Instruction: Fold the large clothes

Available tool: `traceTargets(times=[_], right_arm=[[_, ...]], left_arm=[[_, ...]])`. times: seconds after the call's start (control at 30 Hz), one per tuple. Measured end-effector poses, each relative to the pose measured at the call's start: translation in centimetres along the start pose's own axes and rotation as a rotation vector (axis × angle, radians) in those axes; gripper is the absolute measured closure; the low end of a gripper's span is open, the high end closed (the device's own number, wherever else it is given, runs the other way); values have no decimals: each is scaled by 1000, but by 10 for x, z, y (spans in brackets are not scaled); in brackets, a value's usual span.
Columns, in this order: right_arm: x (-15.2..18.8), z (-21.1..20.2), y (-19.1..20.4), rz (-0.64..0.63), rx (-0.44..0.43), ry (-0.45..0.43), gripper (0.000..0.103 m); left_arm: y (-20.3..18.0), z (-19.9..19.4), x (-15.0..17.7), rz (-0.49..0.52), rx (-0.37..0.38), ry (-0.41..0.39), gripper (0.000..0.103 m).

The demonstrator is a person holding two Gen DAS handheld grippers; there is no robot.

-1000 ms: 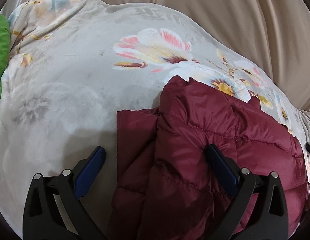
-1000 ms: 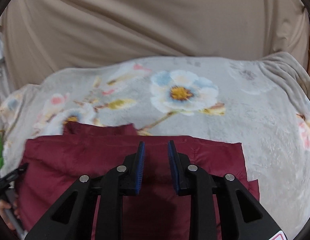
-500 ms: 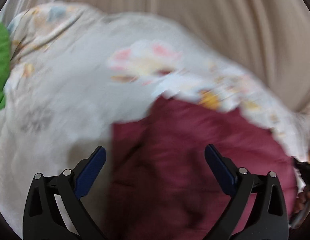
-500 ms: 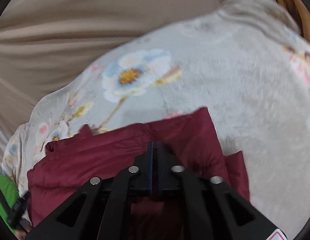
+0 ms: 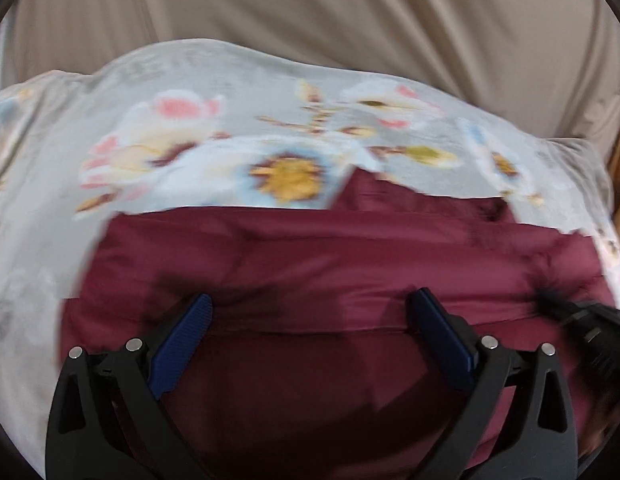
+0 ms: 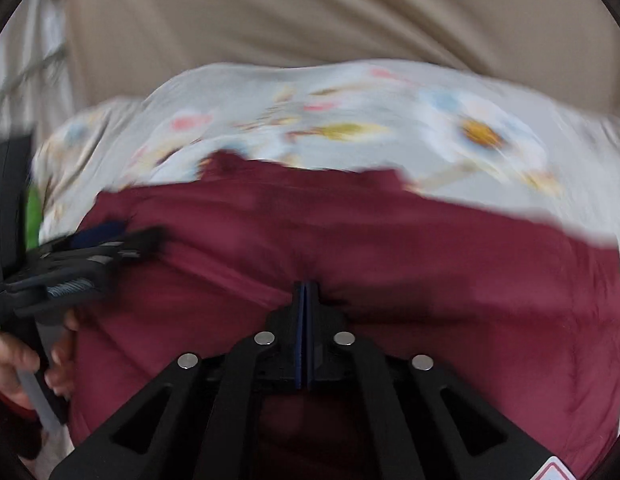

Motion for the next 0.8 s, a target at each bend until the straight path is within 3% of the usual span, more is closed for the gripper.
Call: traceTargets(times=[0.07,0.23,0.27,0.3,0.33,0.53,0.67,0.73,0.8], right_arm=[[9,-10,-28,73,14,-14,103],[16,-33,-71,225,79,-32,103],[13,-37,-67,221,104,-31,102],[8,-43,-51,186,100,-36,94],[3,-46,-32,142,74,-43,92],[-6,-27,68,-89,-39,21,92],[16,21,87,-108,-80,158,93],[27,28,90,-120,-87,145,94],[30,28,89,-118,-94,137,94]], left_arm=[[24,-2,6,-19,-39,-9,5],[48,-9,14,-95,-19,-5,5],[49,-11,14,-99,-30,-8,5],[50,-14,15,-102,-42,-12,6],[51,-20,15,-108,-54,-20,6],[72,-56,19,-219,-4,-28,5],[113,-65,41,-309,-21,20,5],[129,-59,57,-369,-3,70,5],[138,-52,70,-455,65,103,5]])
Point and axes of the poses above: each gripper's, at about its wrist camera, not at the fingertips, and z roughly the way its jaws point, y to its left, x to its underside, the point moved 8 cm from there along z, roughly the way its jaws point, and after that the axes turned 1 degree about -x, right-handed, at the moved point
